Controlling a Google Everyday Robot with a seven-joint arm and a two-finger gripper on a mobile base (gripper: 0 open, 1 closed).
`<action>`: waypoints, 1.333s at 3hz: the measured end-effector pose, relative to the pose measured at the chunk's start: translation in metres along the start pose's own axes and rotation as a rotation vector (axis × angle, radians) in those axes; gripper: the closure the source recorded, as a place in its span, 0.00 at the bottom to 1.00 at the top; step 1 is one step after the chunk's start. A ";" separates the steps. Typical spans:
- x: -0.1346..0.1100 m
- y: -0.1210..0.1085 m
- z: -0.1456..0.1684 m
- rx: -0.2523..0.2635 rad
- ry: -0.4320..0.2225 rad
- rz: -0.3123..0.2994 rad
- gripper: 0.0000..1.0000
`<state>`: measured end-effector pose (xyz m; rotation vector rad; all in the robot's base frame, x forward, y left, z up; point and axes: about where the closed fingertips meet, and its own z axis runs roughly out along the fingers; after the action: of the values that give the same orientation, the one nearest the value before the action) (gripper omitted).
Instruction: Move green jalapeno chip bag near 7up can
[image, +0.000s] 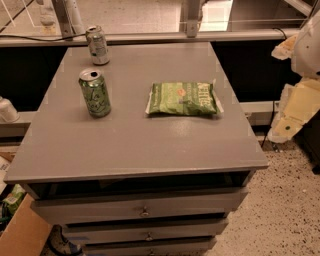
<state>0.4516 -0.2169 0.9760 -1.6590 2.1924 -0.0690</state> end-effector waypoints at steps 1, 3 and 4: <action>-0.010 -0.011 0.025 -0.010 -0.099 0.025 0.00; -0.041 -0.036 0.092 -0.010 -0.191 0.041 0.00; -0.053 -0.047 0.121 -0.031 -0.229 0.080 0.00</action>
Offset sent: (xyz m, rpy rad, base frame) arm 0.0841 0.0481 -0.0583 0.2408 -0.0869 0.0389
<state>0.5472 -0.1577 0.8914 -1.5108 2.0922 0.1687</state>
